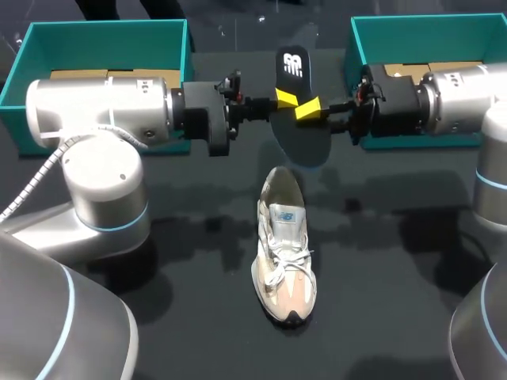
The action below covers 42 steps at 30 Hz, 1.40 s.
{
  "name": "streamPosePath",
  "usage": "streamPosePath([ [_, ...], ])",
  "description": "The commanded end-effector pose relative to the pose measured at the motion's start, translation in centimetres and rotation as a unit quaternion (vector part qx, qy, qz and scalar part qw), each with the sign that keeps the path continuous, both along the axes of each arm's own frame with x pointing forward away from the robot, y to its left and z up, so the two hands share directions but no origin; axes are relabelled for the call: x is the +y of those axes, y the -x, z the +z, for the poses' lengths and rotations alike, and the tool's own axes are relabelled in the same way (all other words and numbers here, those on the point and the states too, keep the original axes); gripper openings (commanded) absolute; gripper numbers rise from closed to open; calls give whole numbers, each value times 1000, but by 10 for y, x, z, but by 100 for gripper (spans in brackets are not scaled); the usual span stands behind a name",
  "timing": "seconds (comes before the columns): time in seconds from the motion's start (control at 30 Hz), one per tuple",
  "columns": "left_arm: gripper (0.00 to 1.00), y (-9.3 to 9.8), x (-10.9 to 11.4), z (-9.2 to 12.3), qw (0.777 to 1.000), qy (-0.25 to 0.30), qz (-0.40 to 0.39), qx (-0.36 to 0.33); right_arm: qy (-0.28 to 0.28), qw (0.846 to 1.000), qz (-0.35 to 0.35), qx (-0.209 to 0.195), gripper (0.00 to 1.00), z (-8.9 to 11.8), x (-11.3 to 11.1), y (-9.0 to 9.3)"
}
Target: Take the shoe out of the shoebox, open the shoe tongue, remove and reinsert the insole, then place the shoe into the shoebox
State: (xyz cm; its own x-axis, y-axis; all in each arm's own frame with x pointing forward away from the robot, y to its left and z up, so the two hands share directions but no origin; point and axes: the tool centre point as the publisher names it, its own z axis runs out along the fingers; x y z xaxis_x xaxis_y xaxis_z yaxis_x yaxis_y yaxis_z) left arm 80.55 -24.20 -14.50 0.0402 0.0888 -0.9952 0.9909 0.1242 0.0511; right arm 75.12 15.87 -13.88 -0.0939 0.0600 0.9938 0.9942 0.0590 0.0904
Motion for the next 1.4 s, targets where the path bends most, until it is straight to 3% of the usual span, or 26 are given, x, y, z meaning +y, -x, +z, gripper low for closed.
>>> streamPosePath([
  [0.03,0,-1,-3,-2,1000,-1,0,0,2,1000,5,2,26,-1,3,-3],
  [0.37,0,0,-4,-3,1000,-2,-4,0,1,1000,12,4,15,-2,5,-4],
  [0.5,0,0,-4,-3,1000,-2,-4,0,0,1000,14,5,0,-3,5,-4],
  [0.77,0,3,-4,-3,1000,-6,-8,1,-3,1000,13,3,0,-4,4,-3],
  [0.8,36,5,-2,-2,1000,-7,-9,1,-5,1000,12,2,0,-5,3,-3],
  [0.83,84,7,1,-1,1000,-7,-10,2,-6,1000,11,1,0,-5,2,-3],
  [0.87,100,8,4,0,1000,-8,-11,2,-7,1000,10,1,0,-6,2,-3],
  [1.2,100,22,57,-5,995,-48,32,79,-24,1000,1,-9,0,-7,-14,-6],
  [1.4,100,22,57,-5,995,-48,32,79,-27,1000,-3,-8,0,-7,-16,-6],
])
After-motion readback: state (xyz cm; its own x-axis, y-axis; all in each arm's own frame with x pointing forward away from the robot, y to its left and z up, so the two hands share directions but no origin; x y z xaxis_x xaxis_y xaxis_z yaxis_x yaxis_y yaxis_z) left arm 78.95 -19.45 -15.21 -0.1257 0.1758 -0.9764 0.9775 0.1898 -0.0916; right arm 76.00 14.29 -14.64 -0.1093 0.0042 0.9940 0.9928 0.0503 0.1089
